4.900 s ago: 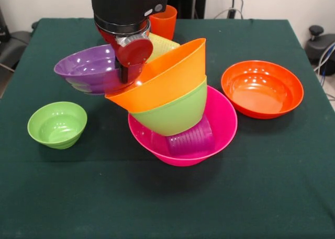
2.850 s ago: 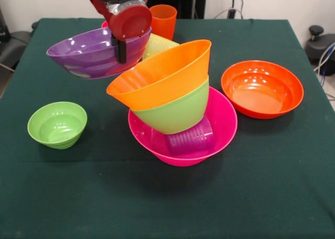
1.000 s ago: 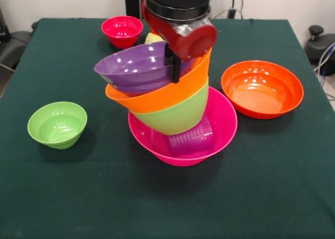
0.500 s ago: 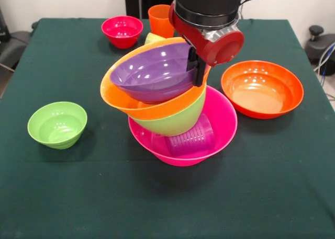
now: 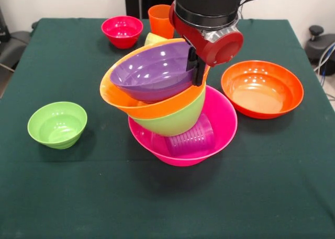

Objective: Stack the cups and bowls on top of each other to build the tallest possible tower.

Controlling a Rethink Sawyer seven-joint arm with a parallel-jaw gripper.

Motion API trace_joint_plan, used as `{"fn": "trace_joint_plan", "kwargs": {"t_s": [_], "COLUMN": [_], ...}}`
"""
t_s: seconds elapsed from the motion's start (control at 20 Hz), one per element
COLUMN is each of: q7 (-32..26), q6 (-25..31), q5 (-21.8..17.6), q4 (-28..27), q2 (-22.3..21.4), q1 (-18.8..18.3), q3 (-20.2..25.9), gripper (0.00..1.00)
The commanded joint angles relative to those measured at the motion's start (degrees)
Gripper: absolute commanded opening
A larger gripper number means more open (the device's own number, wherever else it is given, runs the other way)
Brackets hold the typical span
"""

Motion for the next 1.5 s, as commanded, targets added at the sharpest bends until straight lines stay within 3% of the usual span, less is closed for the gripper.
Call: {"fn": "trace_joint_plan", "kwargs": {"t_s": [0.05,0.5,0.8,1.15,1.5], "q7": [9.7,12.0,21.5,27.2,28.2], "q6": [-4.5,-6.0,-2.4,-0.5,-2.5], "q5": [0.5,0.3,2.5,4.9,5.5], "q4": [5.9,1.9,-5.0,-9.0,-7.7], "q2": [-0.6,3.7,8.2,11.2,11.3], "q1": [0.2,2.3,5.7,7.6,8.4], "q3": [4.4,4.3,0.5,-2.6,-3.4], "gripper": [0.0,0.0,0.0,0.0,0.0]}}
